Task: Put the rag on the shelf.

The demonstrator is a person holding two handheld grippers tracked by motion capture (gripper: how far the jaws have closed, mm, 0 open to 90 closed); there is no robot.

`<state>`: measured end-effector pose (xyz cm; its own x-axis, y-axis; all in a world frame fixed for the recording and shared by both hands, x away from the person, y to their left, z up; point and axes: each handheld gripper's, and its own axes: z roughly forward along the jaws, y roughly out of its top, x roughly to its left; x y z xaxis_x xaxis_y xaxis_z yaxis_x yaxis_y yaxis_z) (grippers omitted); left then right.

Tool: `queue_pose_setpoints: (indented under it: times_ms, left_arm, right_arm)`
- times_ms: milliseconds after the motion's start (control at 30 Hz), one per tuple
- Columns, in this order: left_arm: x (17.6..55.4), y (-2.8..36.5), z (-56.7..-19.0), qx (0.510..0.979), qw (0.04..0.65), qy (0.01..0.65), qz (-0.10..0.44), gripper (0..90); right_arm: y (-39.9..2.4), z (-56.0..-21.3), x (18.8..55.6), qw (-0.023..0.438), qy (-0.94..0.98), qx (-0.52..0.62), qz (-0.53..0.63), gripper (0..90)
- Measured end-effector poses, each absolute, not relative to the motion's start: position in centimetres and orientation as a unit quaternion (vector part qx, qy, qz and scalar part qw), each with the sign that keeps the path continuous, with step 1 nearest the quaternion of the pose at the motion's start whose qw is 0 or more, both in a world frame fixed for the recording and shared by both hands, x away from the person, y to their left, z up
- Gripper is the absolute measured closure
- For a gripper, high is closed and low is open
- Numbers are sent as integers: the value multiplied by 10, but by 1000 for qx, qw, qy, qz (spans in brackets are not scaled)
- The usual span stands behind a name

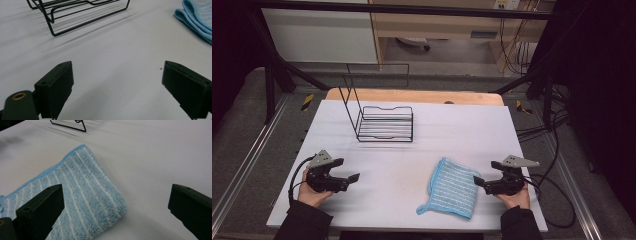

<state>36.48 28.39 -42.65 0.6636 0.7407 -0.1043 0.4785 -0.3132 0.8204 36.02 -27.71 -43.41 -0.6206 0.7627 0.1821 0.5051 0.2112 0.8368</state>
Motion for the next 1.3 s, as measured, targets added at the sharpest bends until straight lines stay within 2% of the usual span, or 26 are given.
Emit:
queue_pose_setpoints:
  times_ms: [800,1300]
  left_arm:
    - [366,255,-425,800,434,386,147,106]
    - [369,214,-417,802,435,387,135,109]
  right_arm:
    - [-274,-436,359,137,769,414,468,9]
    - [-273,-434,358,139,769,414,467,9]
